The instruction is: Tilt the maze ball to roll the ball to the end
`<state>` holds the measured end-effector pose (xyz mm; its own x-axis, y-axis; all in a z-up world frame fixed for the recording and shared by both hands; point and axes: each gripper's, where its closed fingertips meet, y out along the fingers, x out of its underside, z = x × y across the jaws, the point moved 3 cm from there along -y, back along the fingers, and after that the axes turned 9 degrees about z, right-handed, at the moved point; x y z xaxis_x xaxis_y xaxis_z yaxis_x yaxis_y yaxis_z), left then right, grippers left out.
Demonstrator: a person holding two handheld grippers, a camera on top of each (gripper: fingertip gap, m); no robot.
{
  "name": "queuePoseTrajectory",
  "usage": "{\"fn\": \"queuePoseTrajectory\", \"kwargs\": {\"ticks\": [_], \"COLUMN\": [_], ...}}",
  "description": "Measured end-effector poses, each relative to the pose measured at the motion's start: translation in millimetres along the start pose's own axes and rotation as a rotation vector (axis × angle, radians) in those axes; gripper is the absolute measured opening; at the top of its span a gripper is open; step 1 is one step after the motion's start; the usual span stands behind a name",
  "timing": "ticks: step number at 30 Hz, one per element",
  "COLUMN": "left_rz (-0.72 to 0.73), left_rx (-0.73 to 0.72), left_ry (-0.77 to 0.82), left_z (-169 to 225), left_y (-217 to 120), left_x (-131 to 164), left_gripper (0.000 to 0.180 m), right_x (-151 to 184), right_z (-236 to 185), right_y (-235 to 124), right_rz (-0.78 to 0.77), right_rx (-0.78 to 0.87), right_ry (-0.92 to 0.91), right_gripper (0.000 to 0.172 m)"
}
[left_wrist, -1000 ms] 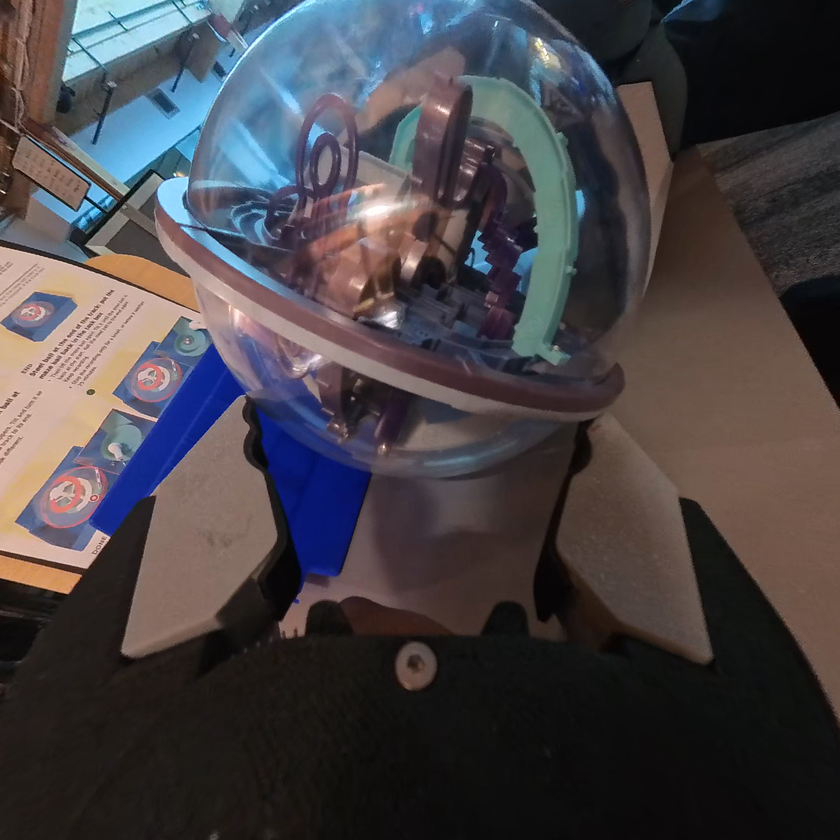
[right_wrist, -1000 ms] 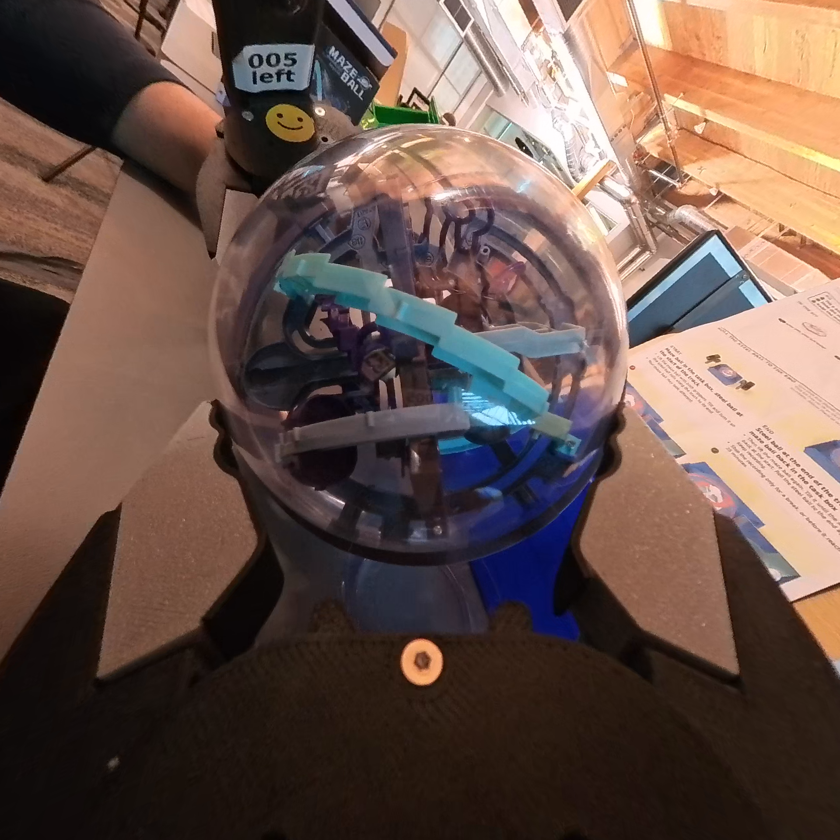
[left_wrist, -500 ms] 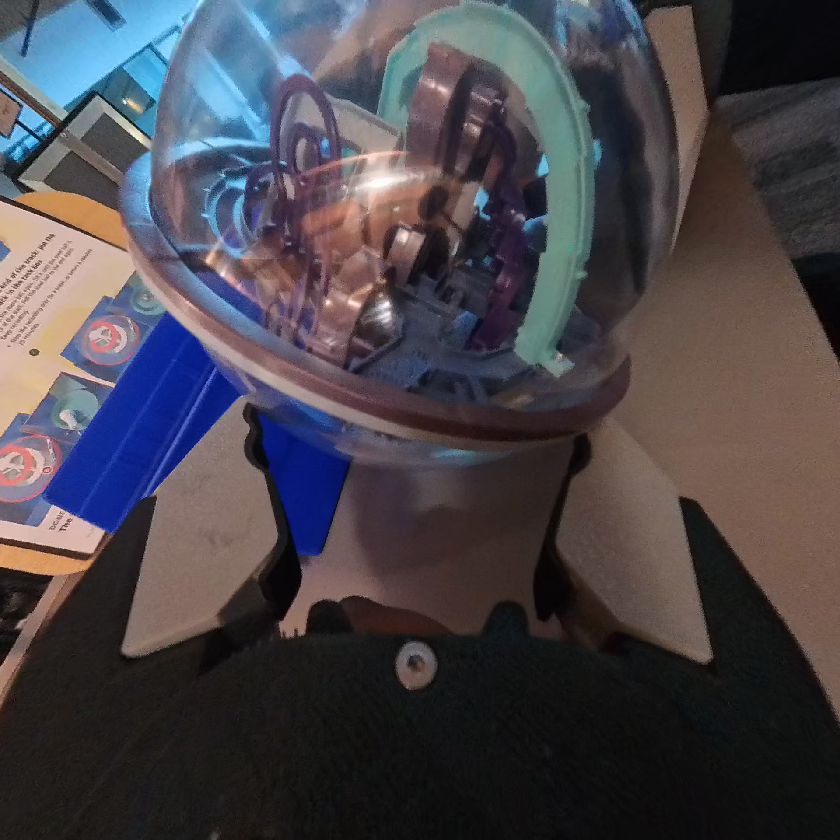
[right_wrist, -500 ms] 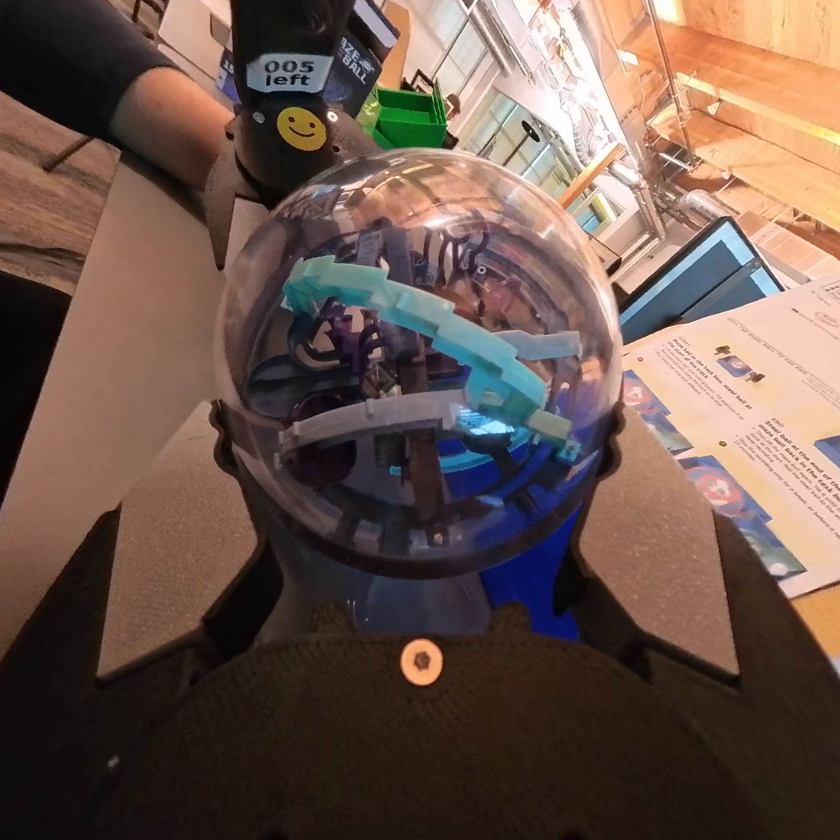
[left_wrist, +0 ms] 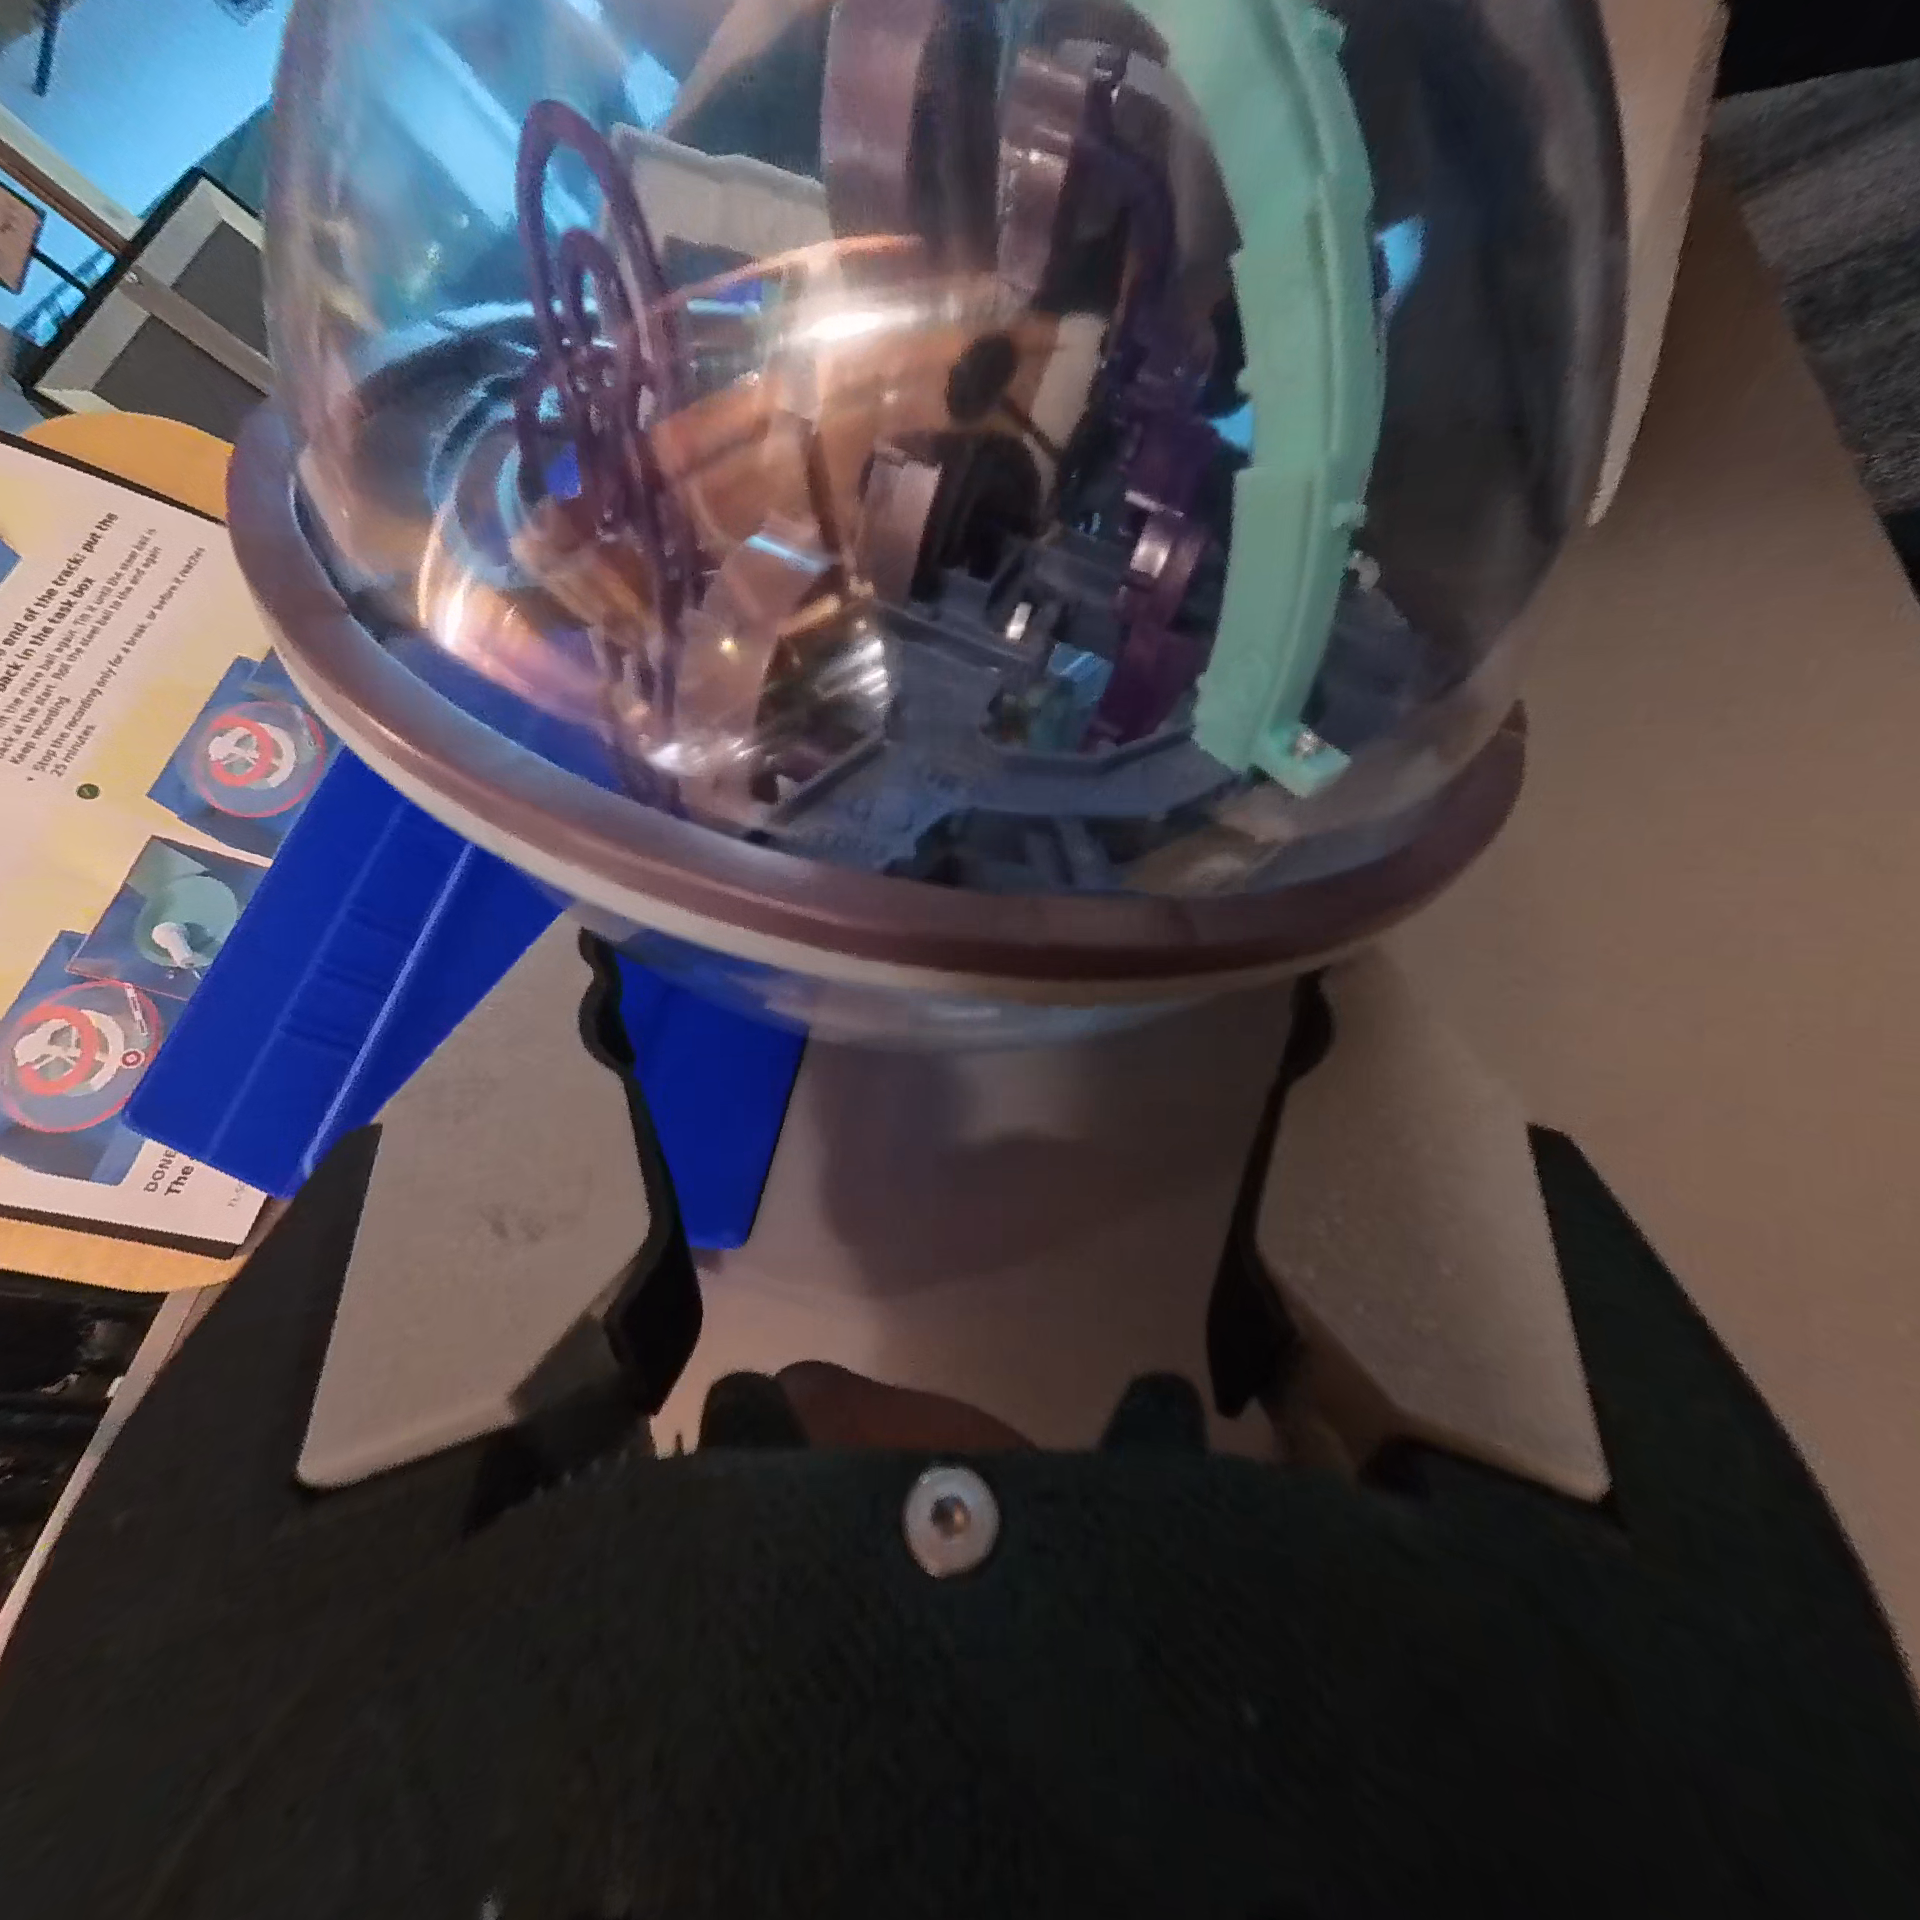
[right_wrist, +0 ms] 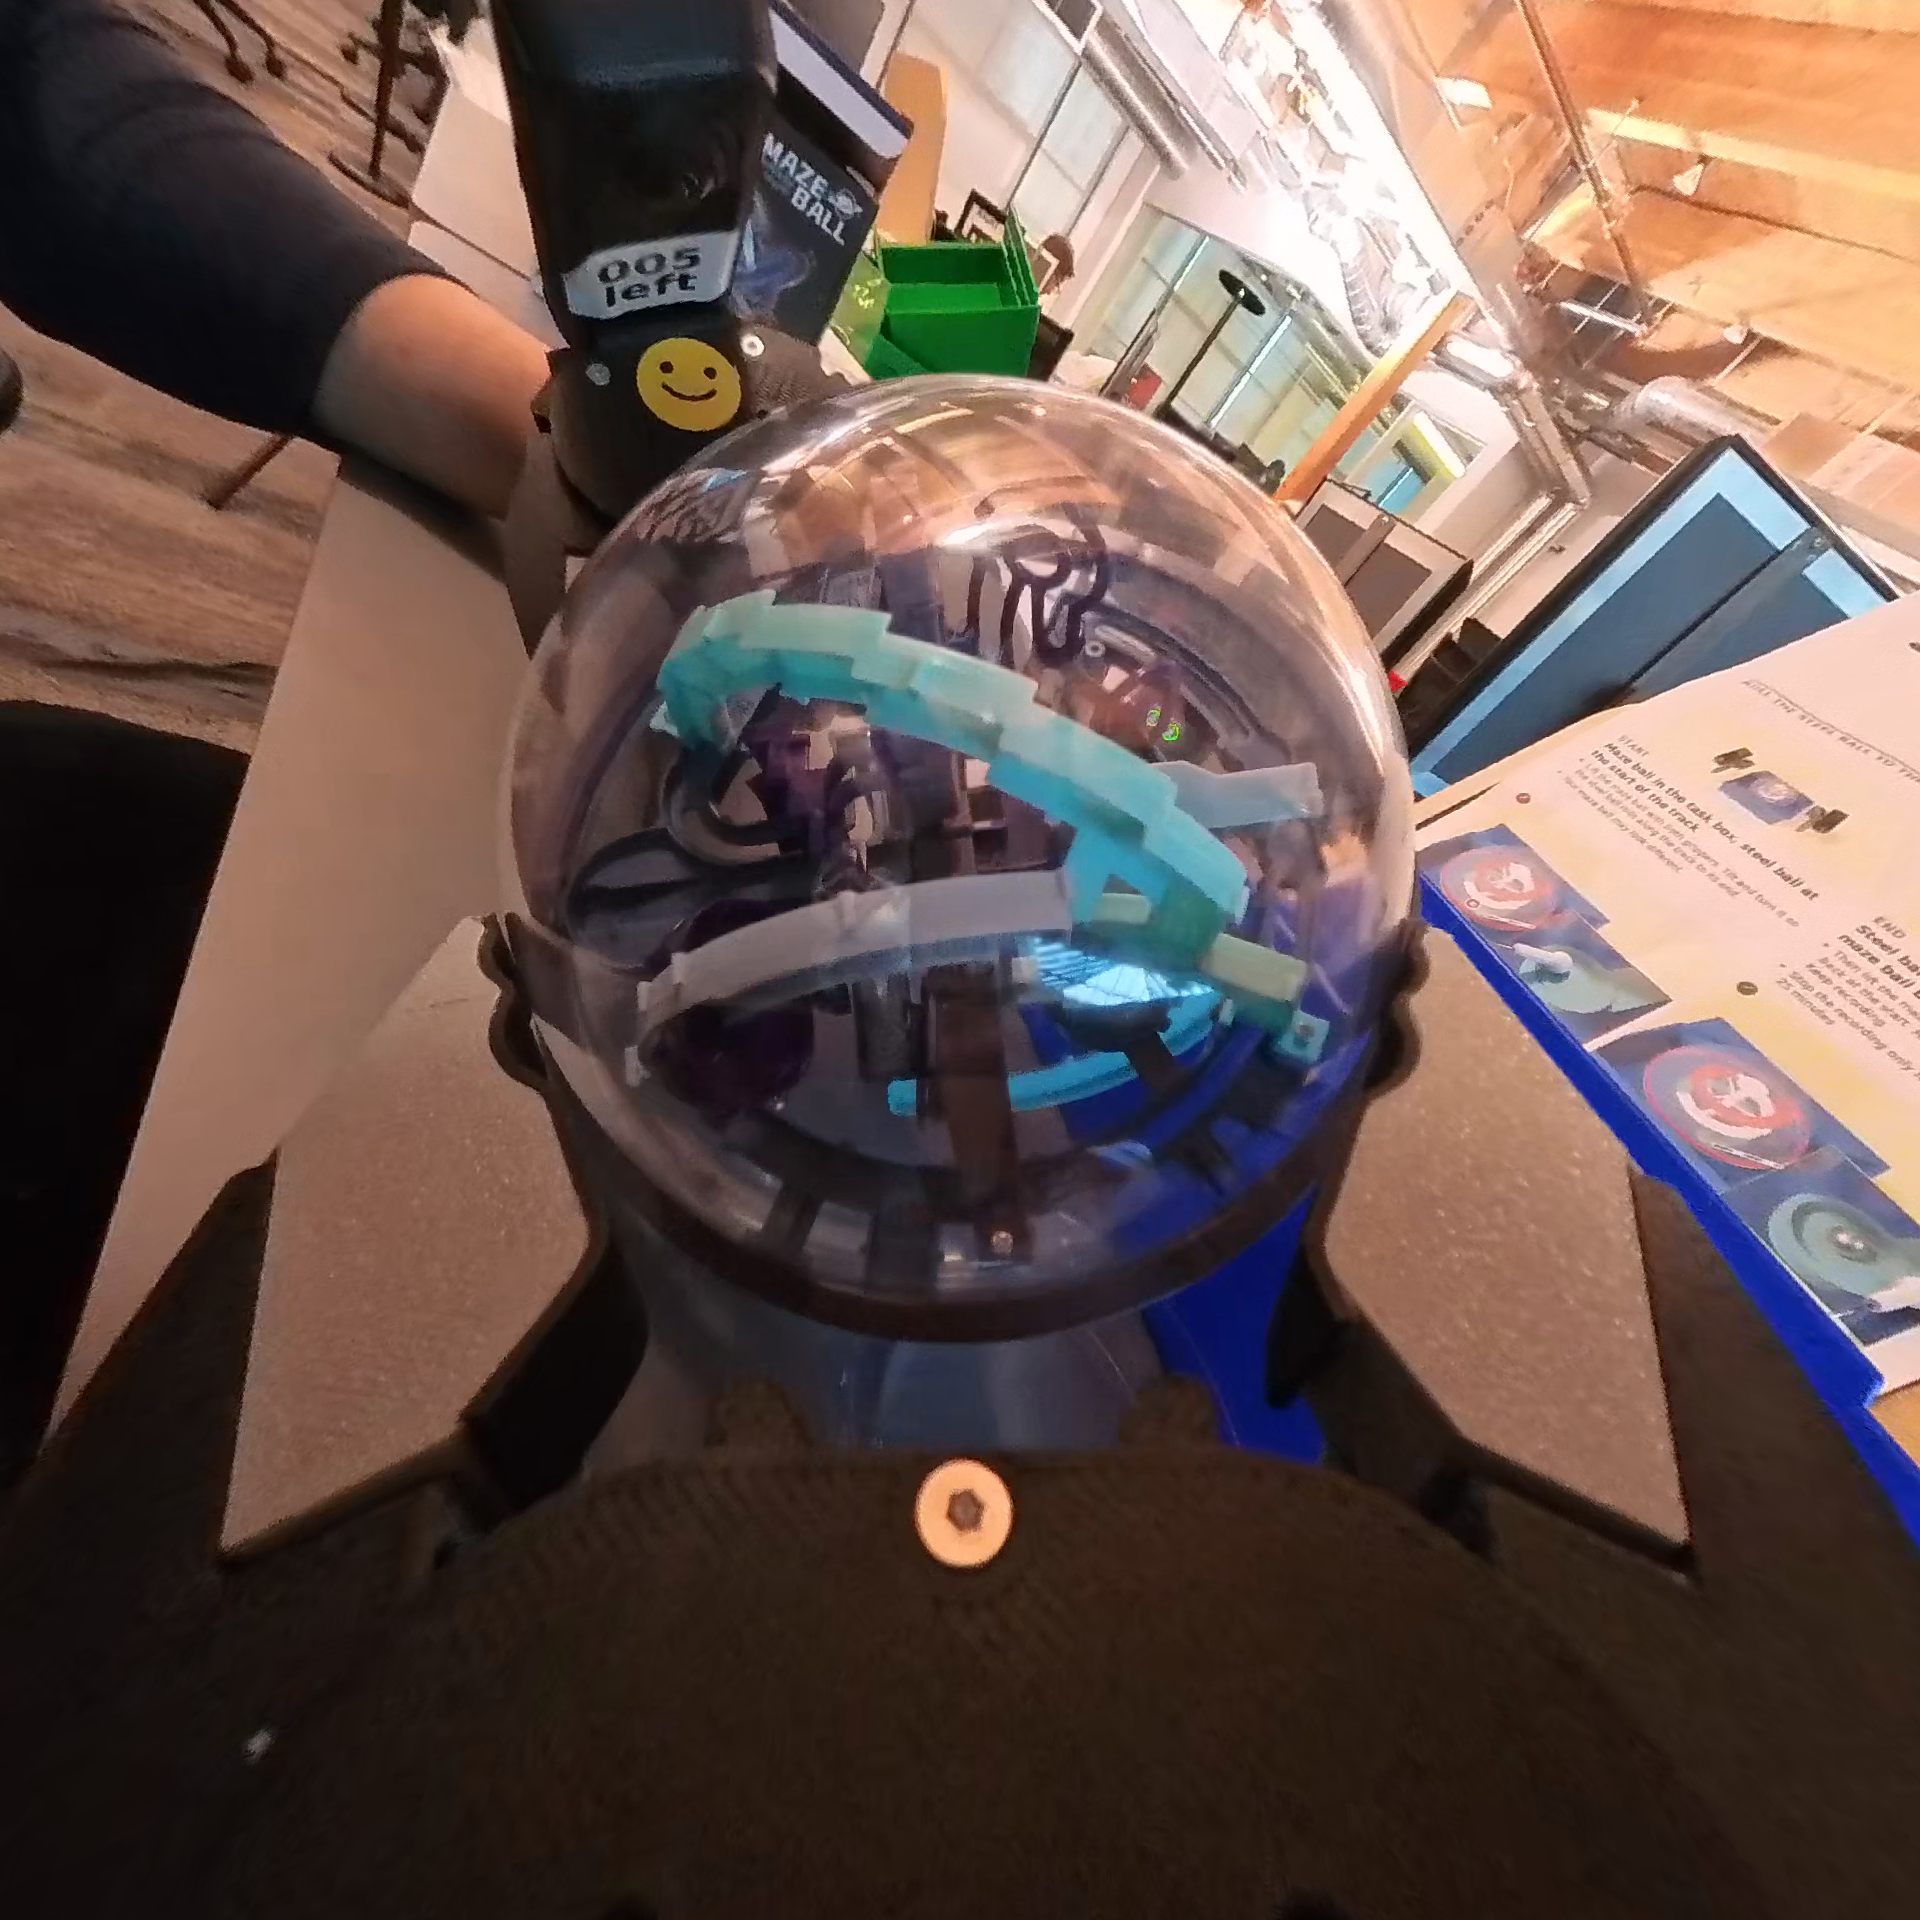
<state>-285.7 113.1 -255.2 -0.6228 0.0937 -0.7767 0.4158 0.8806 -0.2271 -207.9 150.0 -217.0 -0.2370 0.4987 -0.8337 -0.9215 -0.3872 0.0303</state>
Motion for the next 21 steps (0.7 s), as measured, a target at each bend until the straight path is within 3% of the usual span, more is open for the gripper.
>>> {"fn": "queuePoseTrajectory", "kwargs": {"ticks": [1,21], "left_rz": [-0.011,0.013], "left_rx": [0.001,-0.006], "left_ry": [-0.001,-0.011], "left_z": [0,-1], "left_y": [1,0], "left_x": [1,-3], "left_gripper": [0.126,0.124], "right_x": [0,-10], "right_z": [0,2], "right_y": [0,-1], "right_rz": [-0.002,0.050], "right_rx": [0.000,-0.002], "right_ry": [-0.002,0.067], "right_gripper": [0.155,0.155]}}
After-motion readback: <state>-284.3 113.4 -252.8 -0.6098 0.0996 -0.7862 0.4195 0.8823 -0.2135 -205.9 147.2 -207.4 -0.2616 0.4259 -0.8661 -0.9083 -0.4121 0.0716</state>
